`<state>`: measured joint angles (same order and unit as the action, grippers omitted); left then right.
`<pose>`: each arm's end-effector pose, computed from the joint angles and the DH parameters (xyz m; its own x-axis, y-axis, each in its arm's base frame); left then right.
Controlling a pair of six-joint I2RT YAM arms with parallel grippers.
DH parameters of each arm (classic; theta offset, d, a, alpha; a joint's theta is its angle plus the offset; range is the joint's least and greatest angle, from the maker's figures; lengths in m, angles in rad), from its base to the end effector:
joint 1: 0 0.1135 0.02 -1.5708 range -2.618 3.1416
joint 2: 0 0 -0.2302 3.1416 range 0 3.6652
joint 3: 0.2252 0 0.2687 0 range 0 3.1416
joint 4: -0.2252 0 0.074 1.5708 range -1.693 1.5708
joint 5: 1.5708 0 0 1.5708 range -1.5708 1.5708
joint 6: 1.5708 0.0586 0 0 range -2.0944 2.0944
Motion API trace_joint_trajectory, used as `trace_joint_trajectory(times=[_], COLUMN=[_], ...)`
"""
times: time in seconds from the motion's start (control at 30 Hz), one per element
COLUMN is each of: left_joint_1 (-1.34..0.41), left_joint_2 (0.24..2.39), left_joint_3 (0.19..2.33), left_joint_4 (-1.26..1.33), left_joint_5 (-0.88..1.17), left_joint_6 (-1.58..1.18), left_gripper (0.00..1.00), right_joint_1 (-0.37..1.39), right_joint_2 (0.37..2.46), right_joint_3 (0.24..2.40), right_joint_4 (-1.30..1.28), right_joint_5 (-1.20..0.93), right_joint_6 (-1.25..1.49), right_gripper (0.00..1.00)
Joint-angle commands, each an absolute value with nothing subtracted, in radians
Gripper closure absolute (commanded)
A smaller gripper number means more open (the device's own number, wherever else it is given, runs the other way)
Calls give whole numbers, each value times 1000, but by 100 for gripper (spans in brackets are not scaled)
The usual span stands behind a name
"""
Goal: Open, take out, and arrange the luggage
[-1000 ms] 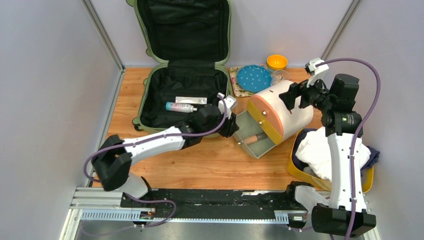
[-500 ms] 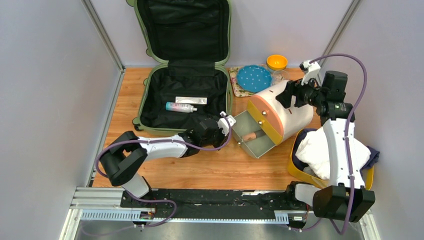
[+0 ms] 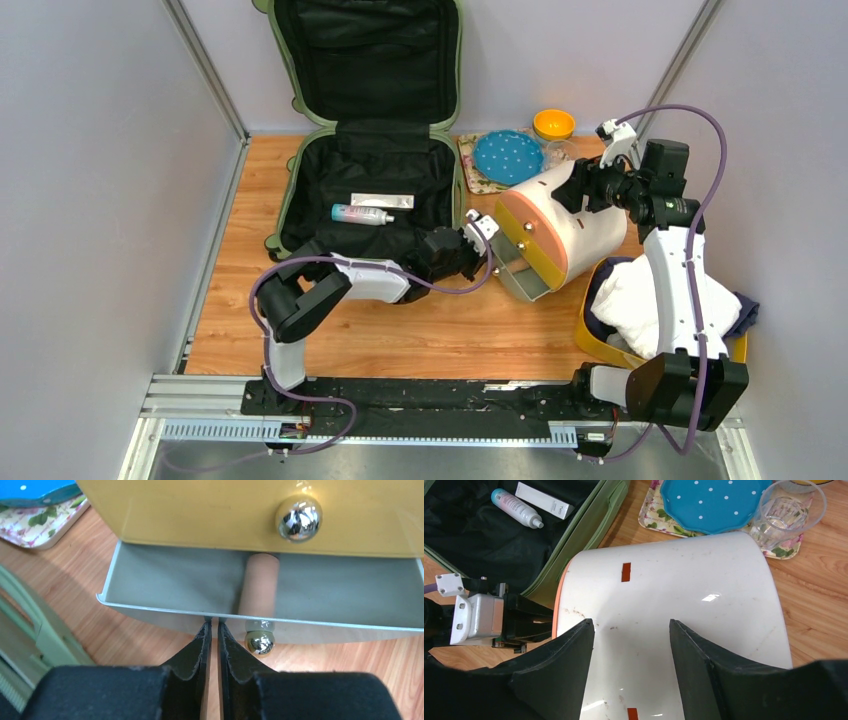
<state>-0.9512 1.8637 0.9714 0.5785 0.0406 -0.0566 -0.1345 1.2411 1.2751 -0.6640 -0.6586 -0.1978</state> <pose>0.2441 -0.3463 0.1267 -0.2262 0.2198 -0.9489 0.8244 0.5621 -0.0663 0.3045 -0.0050 0.3293 -0.4970 -0.0896 -0.8631 -0.4912 0.8490 0.1947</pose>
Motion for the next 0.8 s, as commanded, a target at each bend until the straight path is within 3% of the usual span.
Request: trace_joint_trajectory(times=[0.0, 0.37, 0.57, 0.7, 0.77], left_joint_1=[-957, -968, -968, -948, -940], left_joint_2=[1917, 2045, 1932, 1780, 1712], left_joint_3=[1046, 1193, 1045, 939, 911], left_joint_4=[756, 807, 810, 730, 668], left_joint_5=[57, 74, 95, 140, 149], left_joint_6=[-67, -100, -71, -106, -124], left_gripper=[84, 79, 76, 51, 45], right_joint_1=[-137, -137, -137, -137, -137], right_joint_2=[1255, 1258, 1266, 1267, 1267], right_joint_3=[1246, 1244, 1249, 1255, 1258], right_joint_4=[-759, -767, -765, -764, -762], right_joint_5=[-652, -658, -658, -658, -658], right_joint_6=[-164, -149, -153, -160, -161], right_gripper=[37, 38, 38, 38, 38])
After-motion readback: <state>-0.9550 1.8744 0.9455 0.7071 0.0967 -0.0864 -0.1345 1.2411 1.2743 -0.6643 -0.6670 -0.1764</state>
